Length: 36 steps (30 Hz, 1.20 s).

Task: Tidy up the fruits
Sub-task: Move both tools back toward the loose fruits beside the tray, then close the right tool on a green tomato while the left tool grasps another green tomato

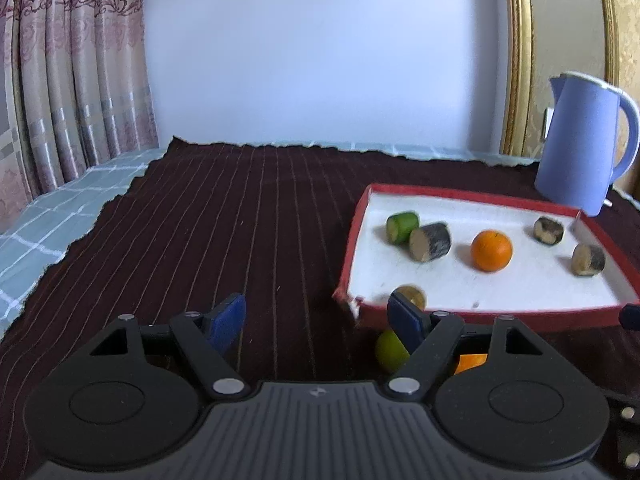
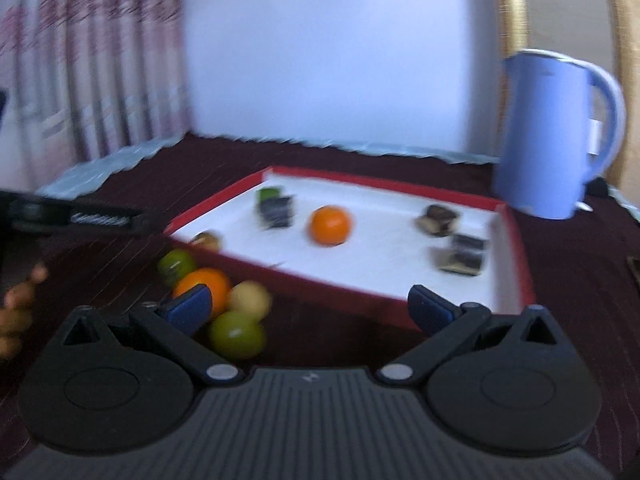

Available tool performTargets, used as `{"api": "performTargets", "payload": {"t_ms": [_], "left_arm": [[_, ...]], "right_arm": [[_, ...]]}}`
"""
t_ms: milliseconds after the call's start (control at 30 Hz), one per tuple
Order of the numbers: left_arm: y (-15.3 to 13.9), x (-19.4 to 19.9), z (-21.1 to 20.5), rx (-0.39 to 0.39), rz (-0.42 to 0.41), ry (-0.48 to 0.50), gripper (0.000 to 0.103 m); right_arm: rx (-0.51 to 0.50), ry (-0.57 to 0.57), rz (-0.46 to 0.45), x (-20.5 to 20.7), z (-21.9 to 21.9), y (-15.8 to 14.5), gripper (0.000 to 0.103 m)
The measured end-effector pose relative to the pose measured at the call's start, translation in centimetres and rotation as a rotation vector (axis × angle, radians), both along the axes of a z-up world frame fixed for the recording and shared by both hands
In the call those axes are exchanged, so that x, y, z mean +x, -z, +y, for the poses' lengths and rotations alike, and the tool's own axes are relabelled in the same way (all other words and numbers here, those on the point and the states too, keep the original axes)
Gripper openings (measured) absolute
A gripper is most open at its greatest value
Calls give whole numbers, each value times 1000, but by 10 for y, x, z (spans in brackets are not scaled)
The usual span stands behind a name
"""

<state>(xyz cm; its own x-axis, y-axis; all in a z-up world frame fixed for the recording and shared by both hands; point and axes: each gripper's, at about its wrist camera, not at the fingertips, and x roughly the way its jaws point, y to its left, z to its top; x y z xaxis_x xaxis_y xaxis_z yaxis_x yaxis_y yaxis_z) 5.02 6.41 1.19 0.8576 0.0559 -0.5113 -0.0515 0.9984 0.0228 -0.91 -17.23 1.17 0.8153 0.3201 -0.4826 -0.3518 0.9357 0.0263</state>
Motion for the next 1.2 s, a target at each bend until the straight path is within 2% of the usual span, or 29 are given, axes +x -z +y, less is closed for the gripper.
{"api": "performTargets", "payload": {"t_ms": [100,200,267,367,467,533,700,933,1100,1200], "left_arm": [[4,-2,6,4,13,11,78],[7,-4,7,21,13,32,78],[8,-7,8,26,15,45,78],[12,-8,9,14,22,77,78],[14,-10,9,11,26,103,78],[15,-10,8,14,28,105,78],[15,-8,10,-2,39,103,78],[9,-11,2,5,10,158,78],[7,-2,-10,-19,40,178,78],[11,9,-19,-7,76,165,78]], "right_arm": [[-42,-39,19,0,10,4,103],[-69,-67,36,3,19,8,90],[-82,-78,48,5,23,11,89],[-105,-101,62,7,30,16,79],[-117,-116,76,9,33,19,66],[-108,-117,85,10,32,20,51],[-93,-138,94,10,31,20,32],[-124,-79,63,0,26,17,30],[-86,-49,79,-1,11,20,30],[-71,-45,81,0,8,21,30]]}}
